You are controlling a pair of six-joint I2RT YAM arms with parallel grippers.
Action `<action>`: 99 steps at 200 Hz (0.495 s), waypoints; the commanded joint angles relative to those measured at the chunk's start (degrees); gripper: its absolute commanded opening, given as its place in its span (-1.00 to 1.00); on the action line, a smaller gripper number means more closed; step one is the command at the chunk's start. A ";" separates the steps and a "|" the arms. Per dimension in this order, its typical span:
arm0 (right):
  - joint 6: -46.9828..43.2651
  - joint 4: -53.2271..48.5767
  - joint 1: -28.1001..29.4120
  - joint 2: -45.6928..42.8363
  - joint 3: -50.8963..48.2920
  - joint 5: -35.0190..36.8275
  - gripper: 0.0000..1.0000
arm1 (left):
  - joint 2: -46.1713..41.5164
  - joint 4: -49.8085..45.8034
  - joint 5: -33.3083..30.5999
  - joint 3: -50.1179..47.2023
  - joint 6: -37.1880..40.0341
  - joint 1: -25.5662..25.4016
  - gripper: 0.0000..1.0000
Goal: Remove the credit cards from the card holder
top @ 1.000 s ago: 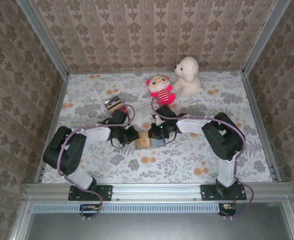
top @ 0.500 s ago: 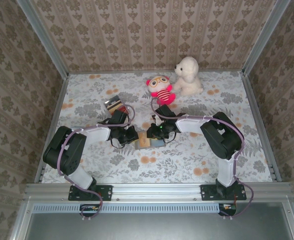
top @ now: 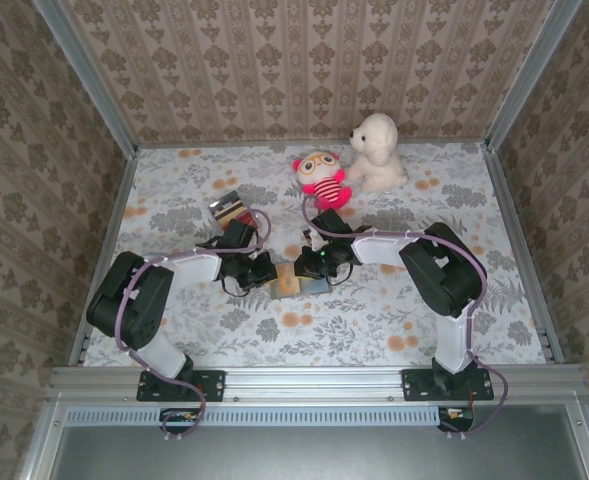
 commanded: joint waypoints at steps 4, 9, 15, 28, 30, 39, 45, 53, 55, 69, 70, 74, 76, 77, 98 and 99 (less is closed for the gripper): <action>-0.53 -0.36 -0.53 -0.79 -1.57 -0.03 -0.82 | 2.21 -4.55 -3.04 -1.07 1.75 -0.06 -0.77; -0.86 -0.59 -0.78 -1.31 -1.96 0.11 -0.83 | 1.95 -4.65 -3.15 -1.04 1.92 -0.06 -0.73; -1.37 -0.97 -1.00 -1.91 -2.57 0.40 -0.84 | 1.67 -4.73 -3.26 -1.04 2.07 0.02 -0.71; -2.39 -1.67 -1.73 -3.27 -3.85 0.81 -0.87 | 1.08 -4.63 -3.10 -0.87 2.29 0.09 -0.66; -2.53 -1.75 -1.80 -3.50 -4.08 0.77 -0.87 | 1.00 -4.61 -3.03 -0.91 2.31 0.11 -0.65; -2.93 -1.89 -2.44 -4.43 -5.10 0.82 -0.89 | 0.79 -4.48 -2.83 -0.78 2.44 0.19 -0.61; -3.11 -1.81 -2.80 -5.07 -5.75 0.82 -0.90 | 0.68 -4.39 -2.59 -0.69 2.47 0.27 -0.60; -3.26 -1.74 -3.28 -5.97 -6.47 0.77 -0.91 | 0.52 -4.19 -2.27 -0.57 2.47 0.42 -0.59; -3.34 -1.70 -3.44 -6.26 -6.62 0.81 -0.91 | 0.51 -4.15 -2.16 -0.59 2.47 0.46 -0.59; -3.55 -1.39 -3.91 -8.10 -7.67 0.77 -0.92 | 0.20 -3.54 -1.24 -0.25 2.39 0.64 -0.56; -3.56 -1.34 -3.92 -8.25 -7.73 0.75 -0.92 | 0.17 -3.49 -1.15 -0.21 2.38 0.64 -0.56; -3.65 -1.08 -4.01 -8.82 -7.96 0.73 -0.93 | 0.15 -3.29 -0.88 -0.08 2.32 0.71 -0.56; -3.62 -1.01 -4.06 -9.08 -8.16 0.69 -0.93 | 0.08 -3.22 -0.76 0.04 2.26 0.73 -0.55; -3.60 -0.97 -4.08 -9.32 -8.19 0.67 -0.93 | -0.02 -3.20 -0.65 0.07 2.23 0.73 -0.55; -3.75 -0.24 -4.28 -11.85 -8.77 0.40 -0.94 | -1.08 -2.16 1.14 1.01 1.97 0.99 -0.50; -3.75 -0.14 -4.28 -12.02 -8.85 0.39 -0.94 | -1.08 -2.09 1.22 1.08 1.95 0.99 -0.50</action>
